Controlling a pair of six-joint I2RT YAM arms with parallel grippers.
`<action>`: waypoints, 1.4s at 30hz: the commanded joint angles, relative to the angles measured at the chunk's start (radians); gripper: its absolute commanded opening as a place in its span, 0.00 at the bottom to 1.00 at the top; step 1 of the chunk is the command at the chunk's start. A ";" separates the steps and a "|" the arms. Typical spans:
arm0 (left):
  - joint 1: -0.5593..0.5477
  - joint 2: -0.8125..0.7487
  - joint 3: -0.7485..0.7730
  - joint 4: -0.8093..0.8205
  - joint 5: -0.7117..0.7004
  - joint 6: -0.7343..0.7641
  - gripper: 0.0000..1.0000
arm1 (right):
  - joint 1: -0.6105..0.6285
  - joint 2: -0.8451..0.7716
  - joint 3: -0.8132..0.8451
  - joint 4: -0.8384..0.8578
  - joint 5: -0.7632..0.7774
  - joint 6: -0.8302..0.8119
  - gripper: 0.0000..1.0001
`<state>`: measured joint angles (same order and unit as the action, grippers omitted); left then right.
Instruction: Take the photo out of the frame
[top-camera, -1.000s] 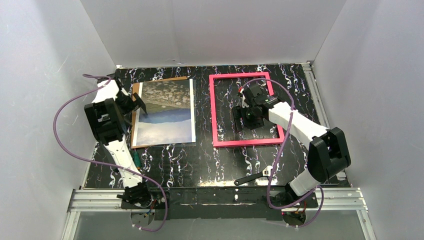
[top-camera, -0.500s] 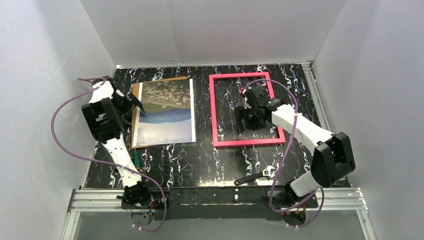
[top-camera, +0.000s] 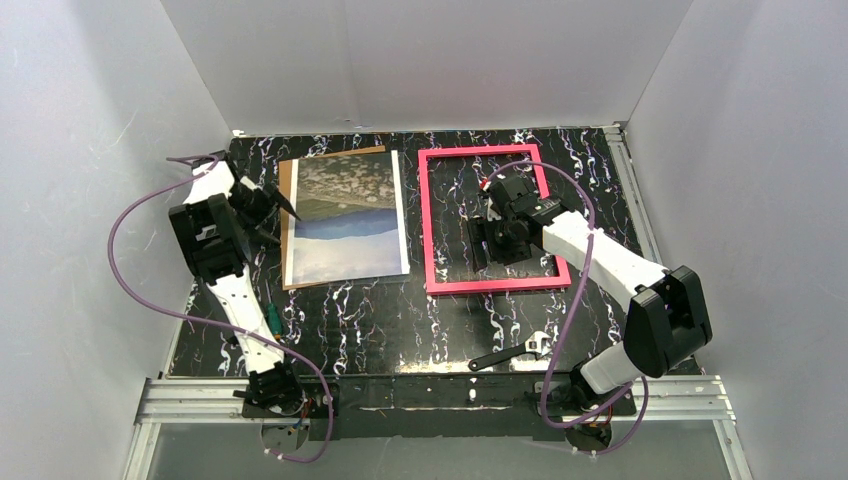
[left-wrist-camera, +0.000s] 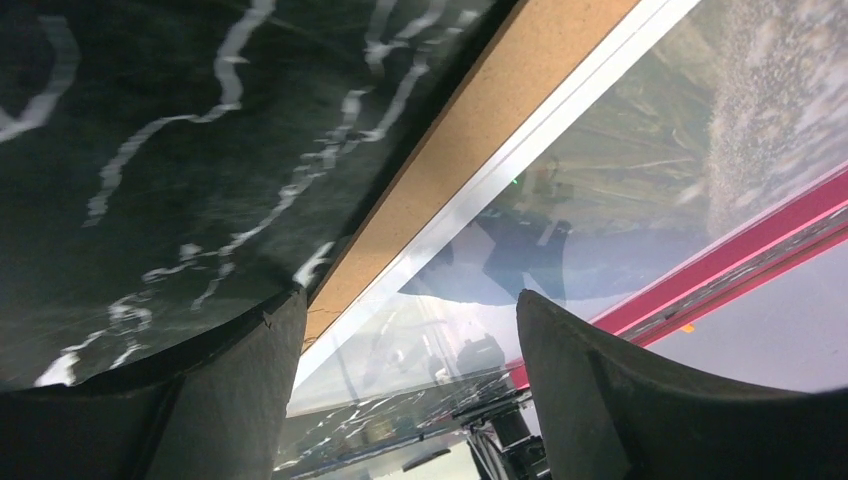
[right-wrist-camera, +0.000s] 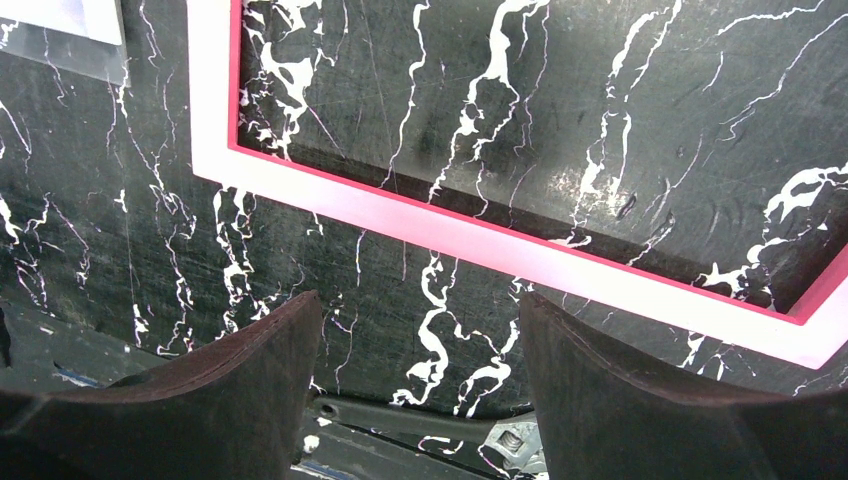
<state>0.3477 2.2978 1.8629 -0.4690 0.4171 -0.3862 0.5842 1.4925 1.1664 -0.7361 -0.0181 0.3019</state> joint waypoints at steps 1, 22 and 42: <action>-0.065 -0.060 -0.036 -0.044 0.065 -0.015 0.75 | 0.009 0.017 0.010 0.004 0.009 0.002 0.79; -0.269 -0.295 -0.118 -0.127 -0.059 -0.130 0.96 | 0.049 0.224 0.072 0.256 -0.124 0.324 0.68; -0.398 -0.387 -0.346 0.027 -0.091 -0.133 0.93 | 0.314 0.445 0.172 0.157 0.425 0.148 0.81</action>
<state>-0.0525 1.8759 1.4845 -0.3389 0.3428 -0.5762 0.9009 1.9076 1.3087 -0.5316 0.2543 0.4702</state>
